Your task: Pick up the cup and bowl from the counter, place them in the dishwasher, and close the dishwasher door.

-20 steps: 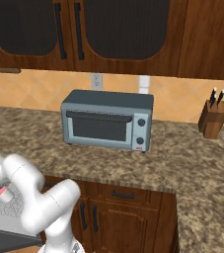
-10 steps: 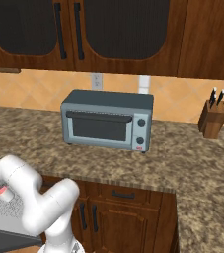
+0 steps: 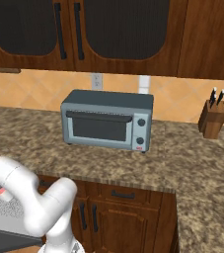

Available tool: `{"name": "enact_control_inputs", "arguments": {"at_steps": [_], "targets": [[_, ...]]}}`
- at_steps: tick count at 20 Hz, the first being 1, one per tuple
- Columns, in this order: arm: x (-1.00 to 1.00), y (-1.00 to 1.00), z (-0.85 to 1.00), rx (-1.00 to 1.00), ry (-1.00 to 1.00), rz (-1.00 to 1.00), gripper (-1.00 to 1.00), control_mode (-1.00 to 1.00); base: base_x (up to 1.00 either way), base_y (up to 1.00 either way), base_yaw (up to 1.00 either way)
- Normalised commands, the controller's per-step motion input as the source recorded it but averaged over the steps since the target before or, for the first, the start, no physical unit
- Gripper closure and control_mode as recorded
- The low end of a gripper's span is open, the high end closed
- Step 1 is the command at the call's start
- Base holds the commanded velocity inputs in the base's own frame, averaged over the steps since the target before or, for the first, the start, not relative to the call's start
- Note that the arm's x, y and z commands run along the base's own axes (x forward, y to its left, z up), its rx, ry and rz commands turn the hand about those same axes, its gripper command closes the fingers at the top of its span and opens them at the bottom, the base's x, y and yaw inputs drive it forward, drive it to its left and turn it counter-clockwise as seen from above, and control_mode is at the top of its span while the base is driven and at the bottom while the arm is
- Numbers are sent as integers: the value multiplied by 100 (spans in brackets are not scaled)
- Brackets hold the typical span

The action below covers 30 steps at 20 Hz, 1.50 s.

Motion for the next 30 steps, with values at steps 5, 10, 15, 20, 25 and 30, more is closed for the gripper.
{"name": "enact_control_inputs", "arguments": {"at_steps": [5, 10, 15, 20, 25, 30], "targets": [[-100, -49, 100, 35, -23, 4, -100, -100, 0, 0, 0], [-100, -2, 100, 30, -14, 2, -100, -100, 0, 0, 0], [-100, -4, 25, 27, -29, 6, -100, -100, 0, 0, 0], [-100, 30, -70, -1, -1, 0, -100, -100, 0, 0, 0], [-100, 19, -100, -9, 18, 2, -100, -100, 0, 0, 0], [-91, 14, -95, -3, 4, 3, -100, -100, 0, 0, 0]]}}
